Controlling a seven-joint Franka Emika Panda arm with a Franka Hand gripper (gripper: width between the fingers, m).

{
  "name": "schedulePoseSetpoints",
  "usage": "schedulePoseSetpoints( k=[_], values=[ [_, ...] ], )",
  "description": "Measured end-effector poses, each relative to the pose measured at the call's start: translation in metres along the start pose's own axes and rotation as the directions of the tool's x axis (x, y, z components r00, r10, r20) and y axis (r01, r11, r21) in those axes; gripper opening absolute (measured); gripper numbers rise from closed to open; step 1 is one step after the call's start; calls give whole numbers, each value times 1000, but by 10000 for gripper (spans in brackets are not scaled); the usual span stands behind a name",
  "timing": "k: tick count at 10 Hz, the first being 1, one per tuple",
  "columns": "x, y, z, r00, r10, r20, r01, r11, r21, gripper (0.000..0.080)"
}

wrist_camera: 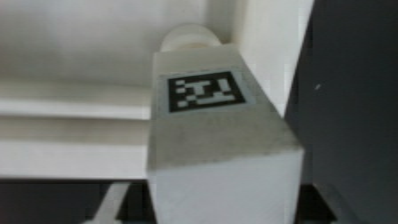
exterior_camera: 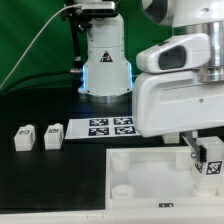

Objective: Assemble one leg

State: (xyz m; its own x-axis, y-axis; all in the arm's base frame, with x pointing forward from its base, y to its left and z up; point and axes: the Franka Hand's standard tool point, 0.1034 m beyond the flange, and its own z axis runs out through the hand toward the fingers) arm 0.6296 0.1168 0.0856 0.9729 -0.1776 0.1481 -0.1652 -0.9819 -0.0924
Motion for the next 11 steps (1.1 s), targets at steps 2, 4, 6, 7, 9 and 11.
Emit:
schedulePoseSetpoints(
  k=[2, 4, 6, 7, 9, 11],
  values=[
    [2, 10, 0, 924, 383, 9, -383, 923, 15, 303],
    [2, 14, 0, 749, 661, 47, -662, 748, 38, 303],
    [1, 17, 1, 594, 802, 61, -804, 594, 27, 303],
    [0, 17, 1, 494, 867, 70, -869, 494, 17, 303],
    [-2, 18, 2, 299, 950, 89, -954, 301, -1, 303],
    [-3, 20, 2, 290, 951, 110, -957, 291, 3, 303]
  ],
)
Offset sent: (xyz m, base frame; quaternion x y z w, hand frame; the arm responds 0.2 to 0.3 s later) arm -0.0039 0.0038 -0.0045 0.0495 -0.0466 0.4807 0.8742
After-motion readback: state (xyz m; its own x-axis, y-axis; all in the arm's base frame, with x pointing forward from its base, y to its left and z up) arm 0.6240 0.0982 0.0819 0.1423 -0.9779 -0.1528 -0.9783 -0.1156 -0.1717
